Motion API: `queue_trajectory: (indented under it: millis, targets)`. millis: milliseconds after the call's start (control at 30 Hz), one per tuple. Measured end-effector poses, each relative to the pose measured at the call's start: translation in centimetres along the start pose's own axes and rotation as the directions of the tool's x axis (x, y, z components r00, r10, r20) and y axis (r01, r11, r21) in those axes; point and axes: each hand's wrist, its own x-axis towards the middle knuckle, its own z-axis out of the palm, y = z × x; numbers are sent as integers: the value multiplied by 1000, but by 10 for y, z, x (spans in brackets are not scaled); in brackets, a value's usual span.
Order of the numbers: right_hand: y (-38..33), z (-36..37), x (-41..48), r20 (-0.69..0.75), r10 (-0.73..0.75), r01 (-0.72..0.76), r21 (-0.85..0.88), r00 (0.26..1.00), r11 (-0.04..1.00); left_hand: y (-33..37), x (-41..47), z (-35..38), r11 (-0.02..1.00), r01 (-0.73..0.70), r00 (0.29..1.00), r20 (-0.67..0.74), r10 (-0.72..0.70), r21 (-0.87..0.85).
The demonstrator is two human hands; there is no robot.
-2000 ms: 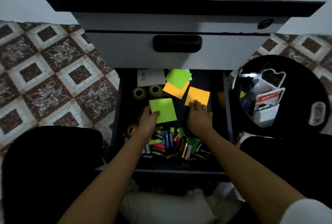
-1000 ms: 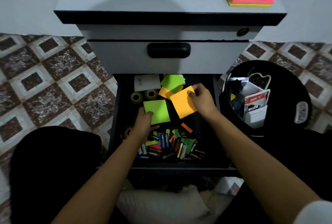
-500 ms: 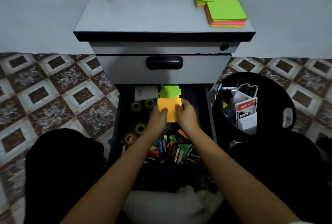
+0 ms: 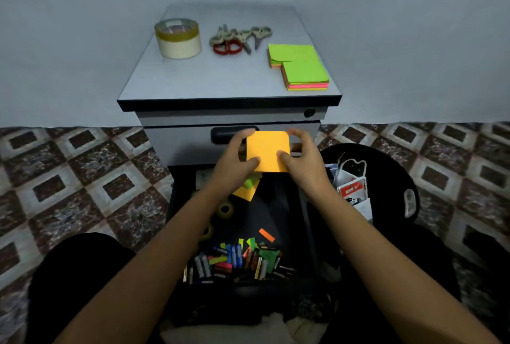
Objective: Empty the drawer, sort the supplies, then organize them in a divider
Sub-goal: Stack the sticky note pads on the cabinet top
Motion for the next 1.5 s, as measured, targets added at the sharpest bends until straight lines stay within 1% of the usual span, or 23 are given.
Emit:
queue_trajectory:
  millis: [67,133,267,400,500,600,700,800,967,1067,1133,1167,1200,1267,1333,1367,1400,1500]
  targets:
    - [-12,-12,6,-24,-44,44,-4,999,999,17,10,-2,999,-33,999,17,33,-1]
    - [-23,-24,15,-29,-74,74,-12,997,997,35,22,-4,997,-66,998,9,66,32]
    - [-46,-48,37,-60,-120,115,-74,991,991,68,44,-5,985,-150,989,13,149,84]
    - [-66,-71,62,-104,-135,125,-97,985,987,102,63,-2,978,-172,985,13,172,120]
    - [-78,-83,81,-123,-139,120,-153,983,981,120,82,5,957,-185,980,-27,196,225]
    - [-83,-88,99,-146,-150,114,-230,978,966,129,102,15,924,-176,977,-58,207,338]
    - [-82,-88,114,-159,-136,91,-266,978,960,131,118,22,912,-136,980,-82,180,386]
    - [-79,-86,124,-140,-141,89,-324,980,942,128,130,27,893,-107,982,-91,163,437]
    - [-74,-81,131,-103,-139,83,-423,985,903,122,140,30,847,-84,989,-60,136,525]
    - [-69,-79,134,-96,-127,72,-443,987,893,120,140,29,847,-86,991,-39,125,524]
    - [-67,-77,134,-100,-130,74,-438,986,896,118,141,27,881,-63,995,-37,91,469]
    - [-67,-77,133,-106,-133,75,-434,985,898,116,142,26,910,-45,997,-45,70,413]
    - [-66,-77,131,-113,-137,76,-428,984,900,114,144,25,948,-22,997,-60,43,316]
    - [-65,-77,129,-127,-140,76,-409,982,909,110,144,21,998,42,994,-100,-38,45]
    - [-62,-79,127,-142,-134,68,-393,981,917,105,143,19,975,119,983,-114,-141,-187]
    - [-61,-79,126,-149,-131,64,-388,980,920,103,141,20,952,144,980,-97,-176,-268]
    - [-60,-79,124,-151,-128,61,-384,980,921,102,137,21,932,153,980,-74,-187,-327]
    - [-59,-76,120,-142,-117,56,-376,983,925,101,129,27,891,155,982,-28,-184,-426]
